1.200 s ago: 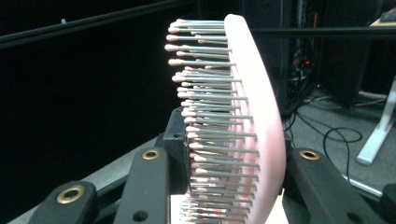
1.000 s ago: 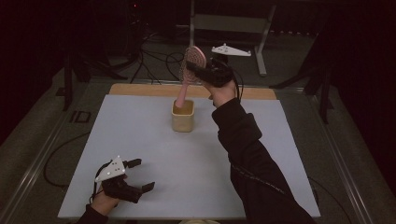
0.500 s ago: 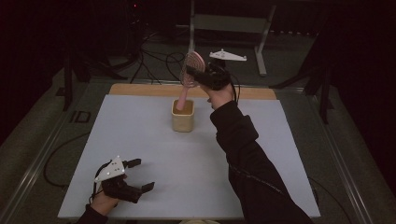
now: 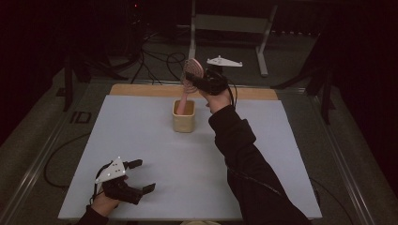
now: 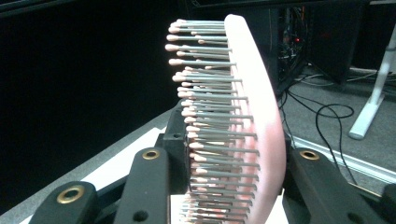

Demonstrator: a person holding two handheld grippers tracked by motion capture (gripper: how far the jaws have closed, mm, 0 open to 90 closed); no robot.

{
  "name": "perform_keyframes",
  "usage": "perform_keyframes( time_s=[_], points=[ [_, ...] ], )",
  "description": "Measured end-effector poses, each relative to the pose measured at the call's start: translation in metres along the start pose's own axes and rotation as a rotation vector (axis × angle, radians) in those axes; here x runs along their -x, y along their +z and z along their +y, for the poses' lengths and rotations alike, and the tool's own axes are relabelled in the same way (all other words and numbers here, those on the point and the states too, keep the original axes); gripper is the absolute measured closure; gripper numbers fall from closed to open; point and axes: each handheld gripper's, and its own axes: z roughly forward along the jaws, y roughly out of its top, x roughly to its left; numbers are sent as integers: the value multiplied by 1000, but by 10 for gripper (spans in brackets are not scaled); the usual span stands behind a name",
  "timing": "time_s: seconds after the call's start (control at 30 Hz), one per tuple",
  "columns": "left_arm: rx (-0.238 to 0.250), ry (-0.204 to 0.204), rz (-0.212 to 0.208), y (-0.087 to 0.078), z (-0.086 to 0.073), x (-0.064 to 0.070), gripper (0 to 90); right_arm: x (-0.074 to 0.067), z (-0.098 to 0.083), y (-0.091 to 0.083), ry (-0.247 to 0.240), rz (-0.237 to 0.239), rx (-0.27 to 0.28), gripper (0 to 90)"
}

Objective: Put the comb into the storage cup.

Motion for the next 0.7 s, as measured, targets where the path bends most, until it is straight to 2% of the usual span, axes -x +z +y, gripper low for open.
perform_keyframes(
  time_s=[0.7],
  points=[
    [0,-2,-6,0,0,0,3,4,-31,17,21,-8,-45,644]
  ],
)
